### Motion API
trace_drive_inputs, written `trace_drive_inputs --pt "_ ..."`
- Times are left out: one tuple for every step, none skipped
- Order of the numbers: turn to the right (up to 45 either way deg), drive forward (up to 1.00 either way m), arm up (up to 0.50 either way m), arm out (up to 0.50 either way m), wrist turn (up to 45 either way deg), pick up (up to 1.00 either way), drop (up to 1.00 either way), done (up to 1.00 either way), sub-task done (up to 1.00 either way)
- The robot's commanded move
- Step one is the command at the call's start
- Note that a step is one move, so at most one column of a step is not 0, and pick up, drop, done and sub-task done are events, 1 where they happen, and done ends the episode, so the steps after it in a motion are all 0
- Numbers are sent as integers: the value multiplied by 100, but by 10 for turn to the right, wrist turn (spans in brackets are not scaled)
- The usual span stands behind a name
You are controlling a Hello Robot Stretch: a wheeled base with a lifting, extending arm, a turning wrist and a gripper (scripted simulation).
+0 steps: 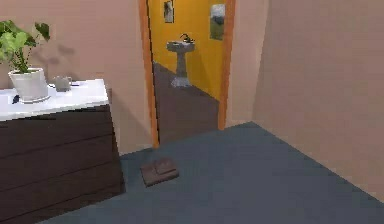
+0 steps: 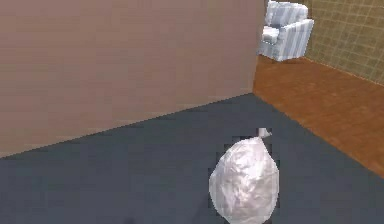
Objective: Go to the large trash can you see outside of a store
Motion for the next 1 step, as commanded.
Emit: trace_drive_inputs --pt "0 100 0 0 0 0 0 0 0"
